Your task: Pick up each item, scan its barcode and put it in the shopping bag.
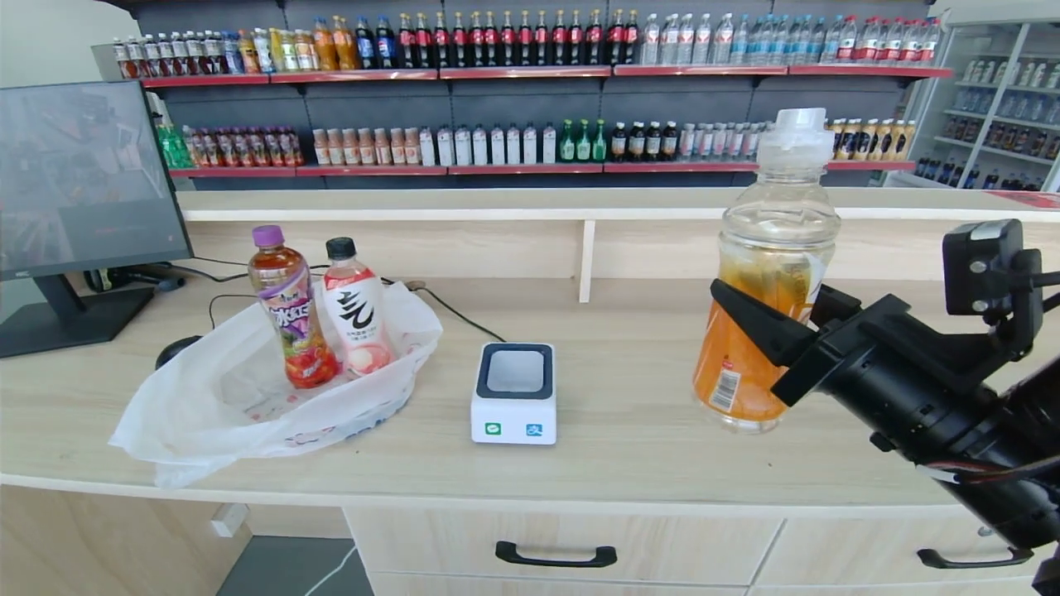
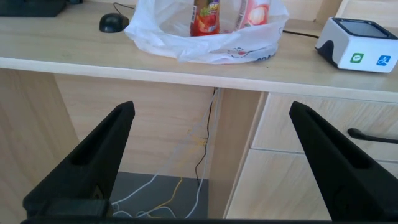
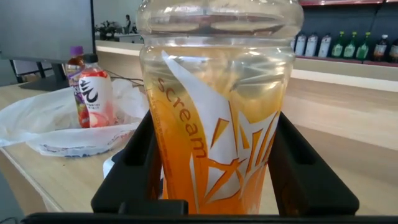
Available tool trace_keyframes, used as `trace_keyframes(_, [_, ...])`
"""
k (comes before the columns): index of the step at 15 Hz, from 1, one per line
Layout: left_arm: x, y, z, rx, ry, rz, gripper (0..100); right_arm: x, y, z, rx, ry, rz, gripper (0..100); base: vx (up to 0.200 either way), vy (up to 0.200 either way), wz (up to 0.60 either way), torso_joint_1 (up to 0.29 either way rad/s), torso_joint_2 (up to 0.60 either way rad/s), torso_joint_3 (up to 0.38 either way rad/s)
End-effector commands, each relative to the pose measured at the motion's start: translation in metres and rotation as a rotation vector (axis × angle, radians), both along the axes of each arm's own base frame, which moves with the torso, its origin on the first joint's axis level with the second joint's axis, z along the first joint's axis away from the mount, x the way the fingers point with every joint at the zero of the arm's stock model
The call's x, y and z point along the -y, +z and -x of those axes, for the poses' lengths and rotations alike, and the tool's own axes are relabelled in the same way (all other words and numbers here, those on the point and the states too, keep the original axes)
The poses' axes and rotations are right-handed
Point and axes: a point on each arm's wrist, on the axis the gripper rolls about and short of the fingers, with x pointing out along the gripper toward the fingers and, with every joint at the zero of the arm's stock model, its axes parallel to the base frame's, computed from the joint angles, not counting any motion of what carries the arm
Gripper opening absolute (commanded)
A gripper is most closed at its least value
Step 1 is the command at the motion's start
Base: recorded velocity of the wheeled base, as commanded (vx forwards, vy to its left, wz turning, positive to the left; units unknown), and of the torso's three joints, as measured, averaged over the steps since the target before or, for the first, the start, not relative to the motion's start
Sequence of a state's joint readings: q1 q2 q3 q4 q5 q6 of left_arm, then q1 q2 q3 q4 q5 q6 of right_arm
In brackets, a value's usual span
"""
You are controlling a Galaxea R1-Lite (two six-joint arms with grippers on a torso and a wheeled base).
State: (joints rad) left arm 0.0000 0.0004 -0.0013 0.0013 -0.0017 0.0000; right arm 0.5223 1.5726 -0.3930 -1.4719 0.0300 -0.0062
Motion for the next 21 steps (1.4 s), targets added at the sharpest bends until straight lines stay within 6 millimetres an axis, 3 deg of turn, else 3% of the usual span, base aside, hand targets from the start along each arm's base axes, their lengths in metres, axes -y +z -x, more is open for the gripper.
trace_keyframes(1, [0.000, 0.000, 0.000, 0.000, 0.000, 0.000, 100, 0.000, -0.004, 0.000, -0.016, -0.001, 0.011, 0, 0.000, 0.200, 0.00, -0.002, 0.01, 0.002])
trace_keyframes(10, [0.000, 0.000, 0.000, 0.000, 0.000, 0.000, 100, 0.006, -0.002, 0.005, -0.007, -0.013, 0.002, 0, 0.000, 0.200, 0.00, 0.003, 0.00, 0.004])
trace_keyframes(16, [0.000, 0.000, 0.000, 0.000, 0.000, 0.000, 100, 0.011, 0.001, 0.003, 0.002, -0.034, -0.007, 0, 0.000, 0.000, 0.00, 0.000, 0.00, 0.000])
trace_keyframes(19, [0.000, 0.000, 0.000, 0.000, 0.000, 0.000, 100, 0.005, 0.007, -0.017, 0.048, -0.036, 0.019, 0, 0.000, 0.000, 0.00, 0.000, 0.00, 0.000])
trace_keyframes(21, [0.000, 0.000, 0.000, 0.000, 0.000, 0.000, 100, 0.011, 0.007, -0.027, 0.119, -0.005, 0.135, 0, 0.000, 0.000, 0.00, 0.000, 0.00, 0.000])
